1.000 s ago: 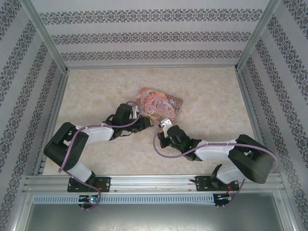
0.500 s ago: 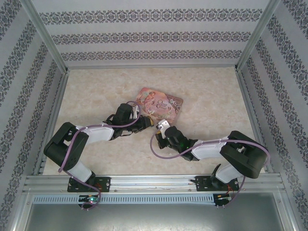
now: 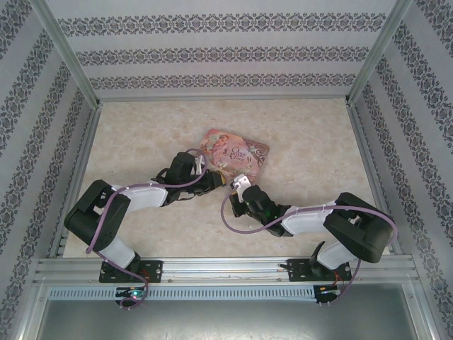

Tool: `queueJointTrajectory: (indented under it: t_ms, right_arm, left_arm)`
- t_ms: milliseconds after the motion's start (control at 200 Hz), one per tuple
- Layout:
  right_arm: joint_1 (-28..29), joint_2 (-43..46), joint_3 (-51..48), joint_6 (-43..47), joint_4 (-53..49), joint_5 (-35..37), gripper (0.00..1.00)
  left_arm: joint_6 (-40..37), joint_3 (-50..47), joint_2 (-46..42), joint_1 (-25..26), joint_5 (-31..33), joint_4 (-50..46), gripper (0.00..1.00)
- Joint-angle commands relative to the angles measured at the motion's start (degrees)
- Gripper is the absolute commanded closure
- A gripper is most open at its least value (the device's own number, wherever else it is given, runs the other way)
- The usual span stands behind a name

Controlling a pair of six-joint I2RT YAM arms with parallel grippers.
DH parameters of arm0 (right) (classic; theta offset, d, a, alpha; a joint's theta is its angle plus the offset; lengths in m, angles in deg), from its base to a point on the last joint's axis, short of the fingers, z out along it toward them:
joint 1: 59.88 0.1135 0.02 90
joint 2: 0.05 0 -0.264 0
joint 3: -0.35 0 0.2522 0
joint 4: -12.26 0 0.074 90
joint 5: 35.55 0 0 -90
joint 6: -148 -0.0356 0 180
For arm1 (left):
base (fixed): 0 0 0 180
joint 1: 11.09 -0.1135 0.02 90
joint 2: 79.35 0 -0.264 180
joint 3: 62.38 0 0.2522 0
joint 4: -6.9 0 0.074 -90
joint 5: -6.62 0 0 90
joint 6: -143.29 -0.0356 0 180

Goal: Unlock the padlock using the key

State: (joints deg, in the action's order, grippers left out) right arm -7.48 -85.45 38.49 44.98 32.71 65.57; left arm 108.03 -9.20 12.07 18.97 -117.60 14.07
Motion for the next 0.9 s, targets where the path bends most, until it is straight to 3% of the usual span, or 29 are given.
queueJointTrajectory:
  t_ms: [0, 894]
  right_arm:
    - [0.50, -0.11, 1.37, 1.32, 2.34, 0.93, 1.00]
    - [0.42, -0.74, 2.46, 2.51, 4.07, 4.45, 1.00]
  left_arm:
    - [1.51, 2.07, -0.01, 1.10, -1.38, 2.26, 0.78]
    - [1.75, 2.25, 0.60, 1.15, -1.90, 2.73, 0.78]
